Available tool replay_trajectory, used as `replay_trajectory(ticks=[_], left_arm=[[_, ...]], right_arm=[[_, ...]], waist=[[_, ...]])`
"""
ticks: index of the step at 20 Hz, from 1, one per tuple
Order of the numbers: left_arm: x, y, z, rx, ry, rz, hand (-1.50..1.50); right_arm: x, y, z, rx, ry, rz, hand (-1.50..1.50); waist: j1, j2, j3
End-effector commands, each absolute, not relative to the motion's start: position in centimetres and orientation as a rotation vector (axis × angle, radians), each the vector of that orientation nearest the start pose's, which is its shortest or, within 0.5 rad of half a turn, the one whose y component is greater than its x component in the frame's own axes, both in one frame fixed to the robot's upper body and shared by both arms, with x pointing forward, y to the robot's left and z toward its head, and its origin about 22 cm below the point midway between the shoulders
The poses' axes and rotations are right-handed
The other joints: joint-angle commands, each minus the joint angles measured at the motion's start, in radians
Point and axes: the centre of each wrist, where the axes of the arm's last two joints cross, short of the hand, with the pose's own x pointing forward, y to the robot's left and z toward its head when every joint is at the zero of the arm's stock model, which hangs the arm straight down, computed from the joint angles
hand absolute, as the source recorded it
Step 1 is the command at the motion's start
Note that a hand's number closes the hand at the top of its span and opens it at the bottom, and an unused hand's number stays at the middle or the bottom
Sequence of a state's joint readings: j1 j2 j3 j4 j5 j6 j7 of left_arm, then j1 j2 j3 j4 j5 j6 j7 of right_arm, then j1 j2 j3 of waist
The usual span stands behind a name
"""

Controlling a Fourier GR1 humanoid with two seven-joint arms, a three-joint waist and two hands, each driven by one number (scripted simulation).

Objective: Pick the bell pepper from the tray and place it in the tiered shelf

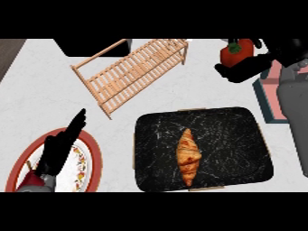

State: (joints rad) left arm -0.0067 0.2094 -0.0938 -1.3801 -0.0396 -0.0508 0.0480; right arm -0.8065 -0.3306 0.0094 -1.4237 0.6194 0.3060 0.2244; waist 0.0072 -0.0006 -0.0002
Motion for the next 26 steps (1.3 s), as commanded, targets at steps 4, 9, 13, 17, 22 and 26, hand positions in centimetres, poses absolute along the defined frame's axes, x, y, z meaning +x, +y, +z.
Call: replay_trajectory(ticks=[4,9,13,17,22,26], left_arm=[[24.9,26.7,-2.8,0.085,-1.32,-0.307,0.0],[26.0,25.9,-1.6,0.094,-1.317,-0.304,0.0],[24.4,26.3,-2.3,0.082,-1.331,-0.341,0.0],[25.3,24.8,-3.4,0.085,-1.34,-0.357,0.0],[25.8,25.7,-2.4,0.079,-1.354,-0.363,0.0],[25.5,24.1,-2.8,0.05,-1.353,-0.366,0.0]], right_arm=[[41.5,-17.6,25.6,-0.779,-1.762,0.883,1.5],[43.6,-14.5,30.6,-0.807,-1.764,0.857,1.5],[45.2,-11.5,28.9,-0.823,-1.743,0.879,1.5],[46.4,-10.6,27.4,-0.811,-1.751,0.948,1.5],[46.9,-8.6,26.8,-0.793,-1.712,1.019,1.5],[47.0,-7.2,25.3,-0.796,-1.681,1.049,1.5]], waist=[[0.02,0.008,0.0],[0.033,0.012,-0.001],[0.049,0.014,-0.001],[0.052,0.024,-0.002],[0.071,0.028,-0.002],[0.088,0.038,-0.002]])
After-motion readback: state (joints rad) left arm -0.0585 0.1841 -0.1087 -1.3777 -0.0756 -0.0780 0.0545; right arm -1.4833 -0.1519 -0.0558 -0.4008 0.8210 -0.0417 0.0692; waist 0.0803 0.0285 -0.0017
